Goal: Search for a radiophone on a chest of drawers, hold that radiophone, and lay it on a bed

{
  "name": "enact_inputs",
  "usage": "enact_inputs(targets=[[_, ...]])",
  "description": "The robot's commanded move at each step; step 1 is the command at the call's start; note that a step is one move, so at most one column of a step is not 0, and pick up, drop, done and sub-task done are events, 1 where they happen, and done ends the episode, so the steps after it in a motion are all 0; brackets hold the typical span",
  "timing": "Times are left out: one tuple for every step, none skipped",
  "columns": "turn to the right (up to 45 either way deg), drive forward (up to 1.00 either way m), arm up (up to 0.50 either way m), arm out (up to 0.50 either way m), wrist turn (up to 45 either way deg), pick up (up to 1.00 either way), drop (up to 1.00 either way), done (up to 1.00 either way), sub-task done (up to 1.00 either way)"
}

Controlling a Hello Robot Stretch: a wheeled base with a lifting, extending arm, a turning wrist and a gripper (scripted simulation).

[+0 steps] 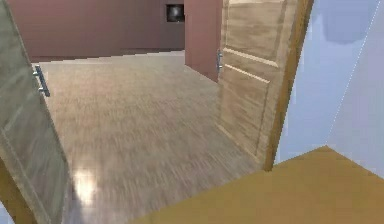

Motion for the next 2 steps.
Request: enact_inputs(targets=[[-9.0, 0.00, 0.00, 0.00, 0.0, 0.00, 0.00, 0.00, 0.00], [0.0, 0.90, 0.00, 0.00, 0.0, 0.00, 0.00, 0.00, 0.00]])
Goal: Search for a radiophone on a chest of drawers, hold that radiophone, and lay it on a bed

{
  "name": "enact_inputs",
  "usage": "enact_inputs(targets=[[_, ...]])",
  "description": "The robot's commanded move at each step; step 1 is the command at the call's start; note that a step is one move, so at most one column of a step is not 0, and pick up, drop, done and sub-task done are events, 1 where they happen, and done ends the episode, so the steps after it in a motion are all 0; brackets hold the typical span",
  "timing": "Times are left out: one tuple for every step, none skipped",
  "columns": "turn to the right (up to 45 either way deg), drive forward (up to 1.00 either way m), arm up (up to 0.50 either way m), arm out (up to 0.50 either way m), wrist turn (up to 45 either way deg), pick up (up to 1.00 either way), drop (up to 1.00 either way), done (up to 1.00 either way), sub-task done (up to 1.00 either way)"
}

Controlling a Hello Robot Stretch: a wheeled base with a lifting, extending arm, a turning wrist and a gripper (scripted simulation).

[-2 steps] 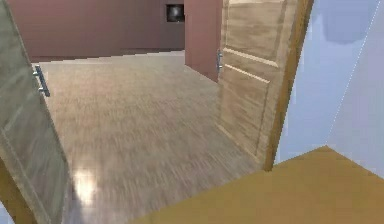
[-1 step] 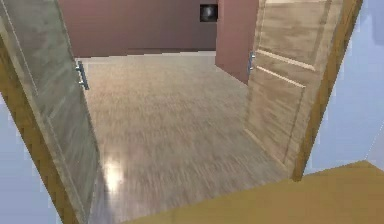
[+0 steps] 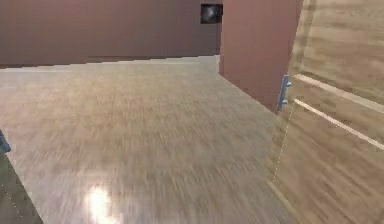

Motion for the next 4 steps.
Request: enact_inputs(targets=[[-15.0, 0.00, 0.00, 0.00, 0.0, 0.00, 0.00, 0.00, 0.00], [0.0, 1.00, 0.00, 0.00, 0.0, 0.00, 0.00, 0.00, 0.00], [-27.0, 0.00, 0.00, 0.00, 0.0, 0.00, 0.00, 0.00, 0.00], [0.0, 0.10, 0.00, 0.00, 0.0, 0.00, 0.00, 0.00, 0.00]])
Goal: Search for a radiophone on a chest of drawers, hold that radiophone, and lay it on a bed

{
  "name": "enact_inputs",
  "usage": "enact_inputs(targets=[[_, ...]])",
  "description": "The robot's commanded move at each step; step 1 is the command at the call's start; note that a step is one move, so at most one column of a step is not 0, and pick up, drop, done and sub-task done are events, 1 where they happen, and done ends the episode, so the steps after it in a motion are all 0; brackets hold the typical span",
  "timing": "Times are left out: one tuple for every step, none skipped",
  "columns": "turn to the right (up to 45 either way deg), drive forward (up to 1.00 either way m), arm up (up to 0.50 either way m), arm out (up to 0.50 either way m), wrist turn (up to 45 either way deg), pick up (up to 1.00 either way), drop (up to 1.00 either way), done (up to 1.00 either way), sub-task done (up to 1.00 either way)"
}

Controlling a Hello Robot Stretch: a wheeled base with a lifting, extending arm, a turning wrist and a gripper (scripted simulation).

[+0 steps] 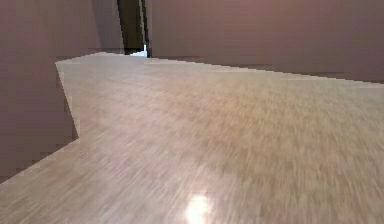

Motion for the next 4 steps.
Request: enact_inputs(targets=[[24.0, 0.00, 0.00, 0.00, 0.0, 0.00, 0.00, 0.00, 0.00], [0.0, 0.45, 0.00, 0.00, 0.0, 0.00, 0.00, 0.00, 0.00], [-45.0, 0.00, 0.00, 0.00, 0.0, 0.00, 0.00, 0.00, 0.00], [0.0, 1.00, 0.00, 0.00, 0.0, 0.00, 0.00, 0.00, 0.00]])
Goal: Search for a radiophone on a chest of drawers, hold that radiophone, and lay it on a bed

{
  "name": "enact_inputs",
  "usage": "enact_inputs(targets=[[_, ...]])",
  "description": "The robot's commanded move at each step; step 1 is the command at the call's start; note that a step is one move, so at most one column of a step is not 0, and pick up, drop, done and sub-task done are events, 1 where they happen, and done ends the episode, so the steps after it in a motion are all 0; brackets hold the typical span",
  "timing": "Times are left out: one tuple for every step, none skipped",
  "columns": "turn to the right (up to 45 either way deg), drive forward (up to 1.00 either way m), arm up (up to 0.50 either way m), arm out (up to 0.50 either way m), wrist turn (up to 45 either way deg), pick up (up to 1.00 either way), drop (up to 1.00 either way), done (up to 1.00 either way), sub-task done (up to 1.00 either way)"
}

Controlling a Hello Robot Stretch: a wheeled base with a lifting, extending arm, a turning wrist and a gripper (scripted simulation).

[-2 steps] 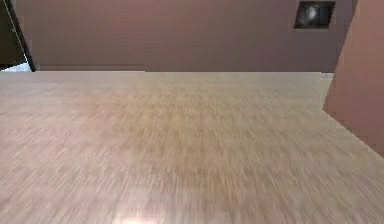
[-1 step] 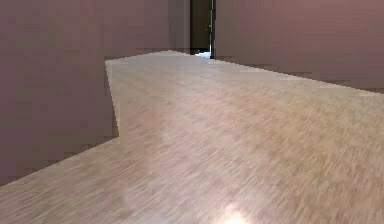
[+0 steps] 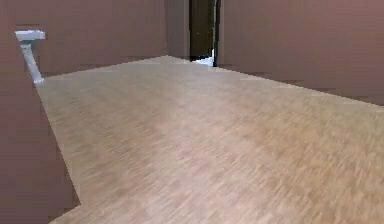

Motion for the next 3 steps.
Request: enact_inputs(targets=[[0.0, 1.00, 0.00, 0.00, 0.0, 0.00, 0.00, 0.00, 0.00], [0.0, 1.00, 0.00, 0.00, 0.0, 0.00, 0.00, 0.00, 0.00], [0.0, 1.00, 0.00, 0.00, 0.0, 0.00, 0.00, 0.00, 0.00]])
